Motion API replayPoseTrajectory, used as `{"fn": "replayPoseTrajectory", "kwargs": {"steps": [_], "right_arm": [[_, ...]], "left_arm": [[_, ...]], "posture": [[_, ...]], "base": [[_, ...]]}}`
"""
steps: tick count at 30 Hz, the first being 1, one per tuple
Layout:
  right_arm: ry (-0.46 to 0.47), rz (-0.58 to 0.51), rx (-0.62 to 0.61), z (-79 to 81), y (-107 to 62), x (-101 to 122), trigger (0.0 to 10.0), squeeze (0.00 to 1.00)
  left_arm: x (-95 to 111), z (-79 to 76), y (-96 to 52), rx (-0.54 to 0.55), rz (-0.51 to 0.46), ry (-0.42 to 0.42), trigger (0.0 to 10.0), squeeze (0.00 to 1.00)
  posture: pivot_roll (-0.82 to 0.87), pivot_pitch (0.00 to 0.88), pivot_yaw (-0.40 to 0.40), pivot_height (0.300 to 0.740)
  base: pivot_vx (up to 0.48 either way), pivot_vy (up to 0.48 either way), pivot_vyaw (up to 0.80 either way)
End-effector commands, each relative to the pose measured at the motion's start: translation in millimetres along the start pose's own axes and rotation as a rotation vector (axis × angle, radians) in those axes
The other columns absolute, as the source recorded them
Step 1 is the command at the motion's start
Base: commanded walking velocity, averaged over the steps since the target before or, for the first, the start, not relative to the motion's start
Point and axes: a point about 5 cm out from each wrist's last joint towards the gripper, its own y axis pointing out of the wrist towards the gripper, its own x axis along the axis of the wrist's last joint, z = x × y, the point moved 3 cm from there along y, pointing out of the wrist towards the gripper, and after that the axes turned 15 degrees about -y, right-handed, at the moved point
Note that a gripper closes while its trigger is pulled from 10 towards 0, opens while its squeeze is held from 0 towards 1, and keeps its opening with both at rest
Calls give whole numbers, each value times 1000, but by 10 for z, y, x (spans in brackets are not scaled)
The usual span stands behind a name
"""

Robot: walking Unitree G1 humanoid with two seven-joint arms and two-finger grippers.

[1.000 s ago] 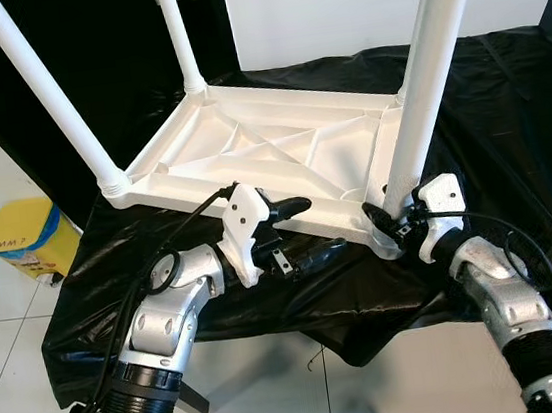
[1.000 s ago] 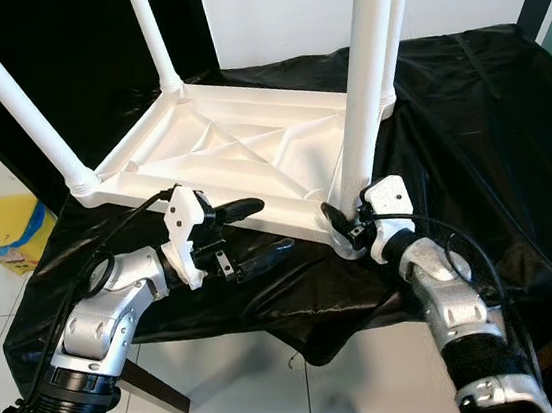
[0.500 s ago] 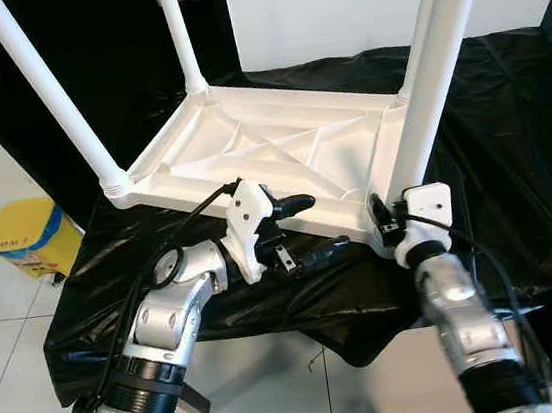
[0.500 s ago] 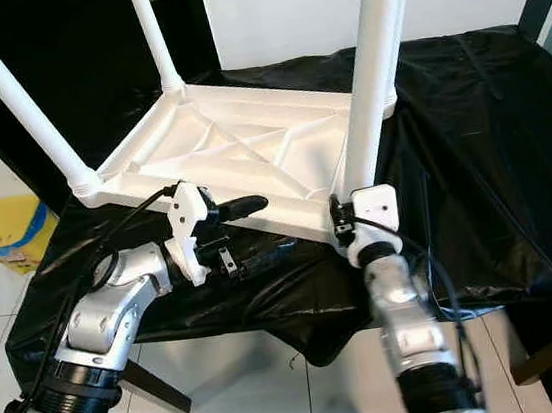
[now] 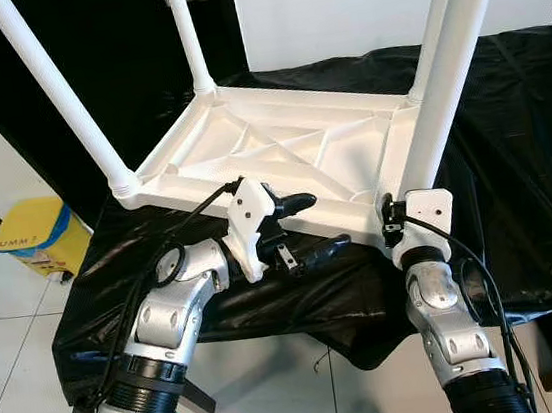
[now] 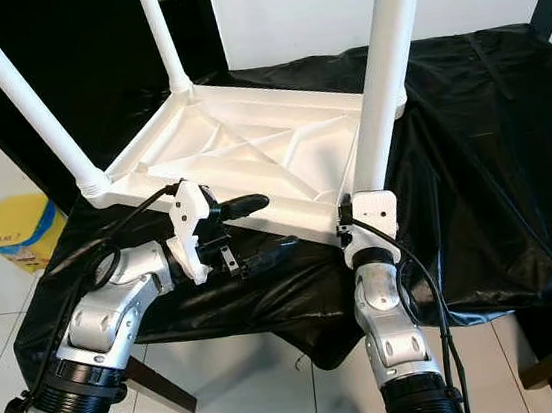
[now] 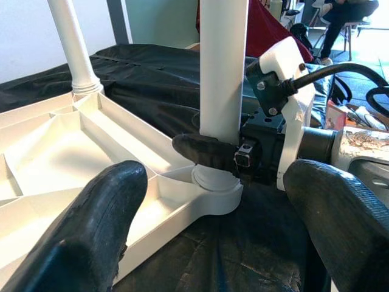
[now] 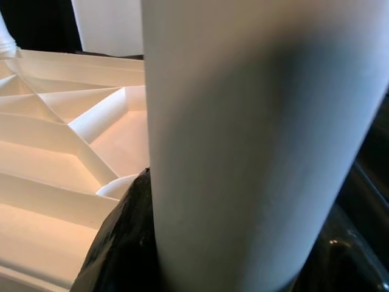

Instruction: Building children table

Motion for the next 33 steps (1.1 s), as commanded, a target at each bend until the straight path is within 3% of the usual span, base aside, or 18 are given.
{"fn": "replayPoseTrajectory", "kwargs": {"steps": [1,5,6,9,15,18,20,21,22,28,33], "right_arm": [[-23,113,-102,-162,-60,-236,10000,0],[-32,101,-100,-165,-58,-213,10000,0],[-32,96,-96,-173,-53,-204,10000,1000],[30,55,-45,-165,-32,-118,10000,1000],[56,-26,25,-172,3,27,10000,1000],[50,-86,175,-104,-31,79,10000,1000],[52,-91,194,-100,-40,80,10000,1000],[52,-105,230,-95,-47,84,10000,227],[55,-116,298,-86,-62,74,10000,0],[29,-142,410,-179,-19,37,10000,0],[-41,-172,576,-233,87,27,10000,0]], "left_arm": [[0,3,14,-9,3,5,10000,0],[0,-1,17,-9,0,5,10000,0],[-3,-3,17,-8,-1,4,10000,0],[-33,-7,12,-5,3,3,10000,0],[-28,-19,9,-1,-4,-1,10000,0],[-44,-40,-15,6,-5,-9,10000,0],[-50,-45,-21,6,-4,-10,10000,0],[-62,-58,-25,4,-1,-14,10000,0],[-81,-87,-23,0,1,-20,10000,0],[-106,-133,-16,-6,5,-27,10000,0],[-115,-85,-74,21,15,-24,10000,0]], "posture": [[-210,38,71,740],[-210,40,66,740],[-212,39,63,740],[-214,38,55,740],[-205,44,44,740],[-199,65,37,740],[-199,65,37,740],[-196,72,33,740],[-196,72,33,740],[-185,80,29,740],[-167,75,39,740]], "base": [[0,0,0],[0,0,0],[0,0,0],[0,0,0],[0,0,0],[0,0,0],[0,0,0],[0,0,0],[0,0,0],[0,0,0],[0,0,0]]}}
